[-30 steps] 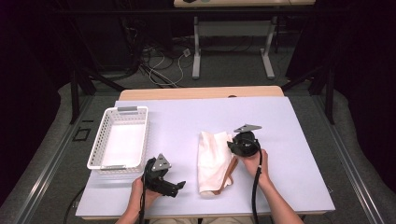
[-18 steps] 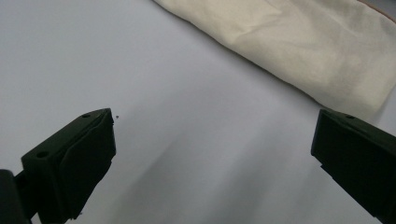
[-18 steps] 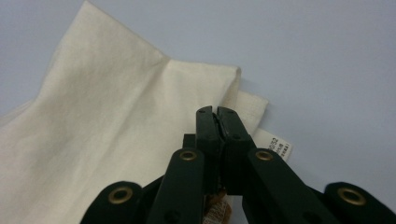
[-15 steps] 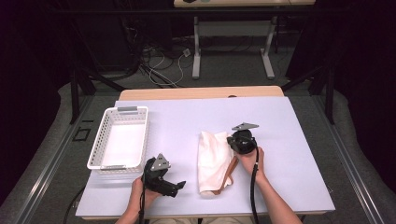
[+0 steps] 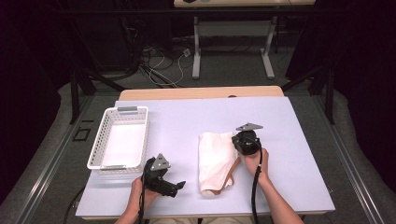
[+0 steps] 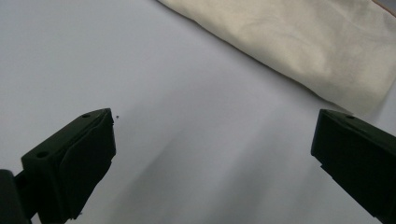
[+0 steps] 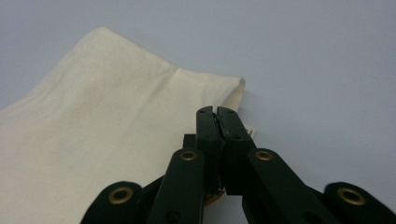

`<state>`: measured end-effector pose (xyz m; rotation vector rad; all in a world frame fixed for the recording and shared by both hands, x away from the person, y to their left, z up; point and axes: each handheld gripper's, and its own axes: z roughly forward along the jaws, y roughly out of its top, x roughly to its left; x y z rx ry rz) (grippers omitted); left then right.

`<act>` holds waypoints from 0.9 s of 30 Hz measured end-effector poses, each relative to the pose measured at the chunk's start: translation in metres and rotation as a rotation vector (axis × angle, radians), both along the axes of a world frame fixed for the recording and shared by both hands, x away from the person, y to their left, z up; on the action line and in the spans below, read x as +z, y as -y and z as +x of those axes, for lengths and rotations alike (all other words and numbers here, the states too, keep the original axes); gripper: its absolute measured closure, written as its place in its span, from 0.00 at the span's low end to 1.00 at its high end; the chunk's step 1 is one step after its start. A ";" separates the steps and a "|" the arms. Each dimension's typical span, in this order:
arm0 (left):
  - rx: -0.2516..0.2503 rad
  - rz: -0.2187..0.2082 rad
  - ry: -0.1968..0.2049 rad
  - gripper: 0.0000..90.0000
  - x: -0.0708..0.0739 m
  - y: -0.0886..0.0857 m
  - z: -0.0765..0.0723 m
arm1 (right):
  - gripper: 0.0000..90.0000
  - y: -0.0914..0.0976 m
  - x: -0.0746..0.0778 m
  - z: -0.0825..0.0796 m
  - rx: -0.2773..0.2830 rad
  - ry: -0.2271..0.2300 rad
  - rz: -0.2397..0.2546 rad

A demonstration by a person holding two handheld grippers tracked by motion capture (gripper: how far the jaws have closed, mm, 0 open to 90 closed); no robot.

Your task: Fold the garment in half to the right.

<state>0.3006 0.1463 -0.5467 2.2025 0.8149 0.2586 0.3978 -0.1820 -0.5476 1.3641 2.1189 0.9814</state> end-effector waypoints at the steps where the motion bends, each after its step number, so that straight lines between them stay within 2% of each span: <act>1: -0.002 0.003 0.003 0.00 0.000 0.000 0.000 | 0.97 0.001 -0.002 0.001 0.003 -0.014 -0.005; 5: -0.003 0.005 0.003 0.00 0.000 0.000 0.000 | 0.92 0.001 -0.007 0.004 0.016 -0.049 -0.008; 8: -0.001 0.000 0.000 0.00 0.000 0.000 0.000 | 0.82 0.003 -0.004 0.003 0.024 -0.040 -0.017; 11: -0.001 -0.001 0.000 0.00 0.001 0.000 -0.001 | 0.68 0.005 0.002 -0.001 0.034 -0.026 -0.018; 14: -0.004 0.007 0.011 0.00 0.001 0.000 -0.001 | 0.54 0.008 0.007 -0.004 0.068 -0.025 -0.015; 17: -0.003 0.010 0.017 0.00 0.002 0.000 -0.001 | 0.46 0.012 0.013 -0.010 0.101 -0.016 -0.021; 27: -0.002 0.007 0.016 0.00 0.002 0.000 -0.002 | 0.26 0.021 0.025 -0.030 0.193 -0.034 0.013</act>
